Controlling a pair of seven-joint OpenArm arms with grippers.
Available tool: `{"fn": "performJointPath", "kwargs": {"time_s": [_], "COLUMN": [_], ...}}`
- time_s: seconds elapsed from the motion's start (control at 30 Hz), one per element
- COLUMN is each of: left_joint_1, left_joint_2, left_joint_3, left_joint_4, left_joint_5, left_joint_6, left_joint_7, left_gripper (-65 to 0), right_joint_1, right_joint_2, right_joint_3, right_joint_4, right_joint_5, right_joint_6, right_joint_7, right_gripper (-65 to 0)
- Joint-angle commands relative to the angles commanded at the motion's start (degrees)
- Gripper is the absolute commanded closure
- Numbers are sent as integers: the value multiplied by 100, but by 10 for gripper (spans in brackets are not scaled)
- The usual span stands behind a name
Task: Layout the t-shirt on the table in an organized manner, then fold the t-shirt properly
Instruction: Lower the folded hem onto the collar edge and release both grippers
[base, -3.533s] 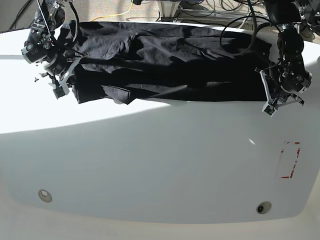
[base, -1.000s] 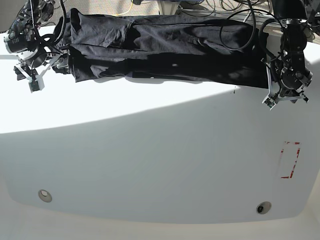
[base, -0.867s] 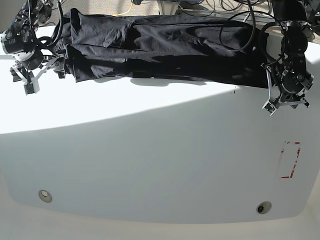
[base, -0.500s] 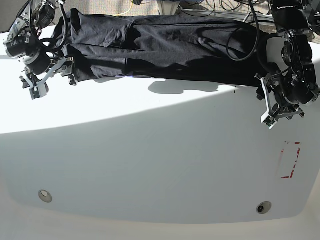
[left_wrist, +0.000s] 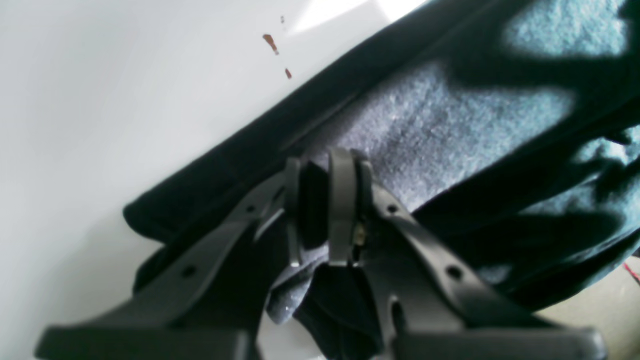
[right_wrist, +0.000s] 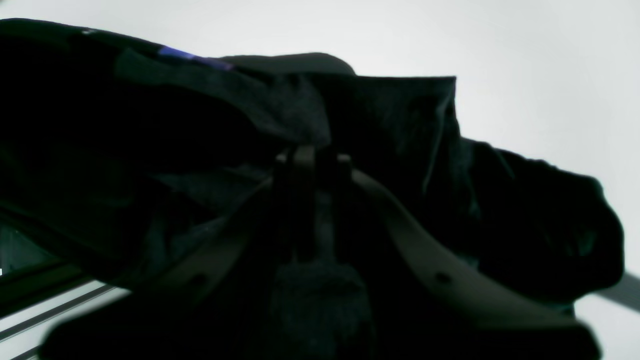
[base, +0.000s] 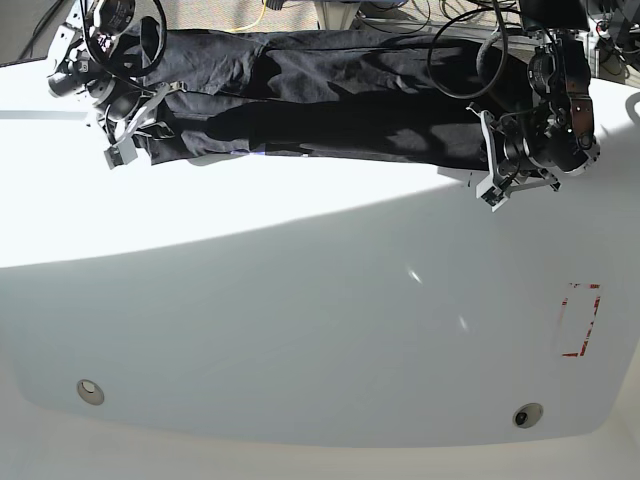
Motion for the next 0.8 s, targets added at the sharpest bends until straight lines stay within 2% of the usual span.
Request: {"fn": "performJointPath", "kwargs": {"time_s": [0.2,0.4,0.53,0.8], "left_joint_1": [211,141,-325,-1371], "left_joint_2": [-62,-352,-396,-378], "left_joint_3": [220,862,1169,1319], "left_joint_4": [-44,-879,-1582,-2884], "left_joint_5": [440,862,976,1081], "left_joint_6": [0,0,0,0], "left_joint_7": [-396,-1081,-1407,-1503], "left_gripper": [-61,-61,-61,-61], "right_joint_1": [9,26,62,580], "right_joint_2": [290,695,853,1160], "right_joint_3": [-9,-466,-703,-1116], "right_joint_4": [-651,-1169,-1521,-2409], "right_joint_5": [0,0,0,-9], "right_joint_6": [0,0,0,0], "right_joint_7": [246,659,993,1609], "right_gripper": [-86,-84,-84,-86]}}
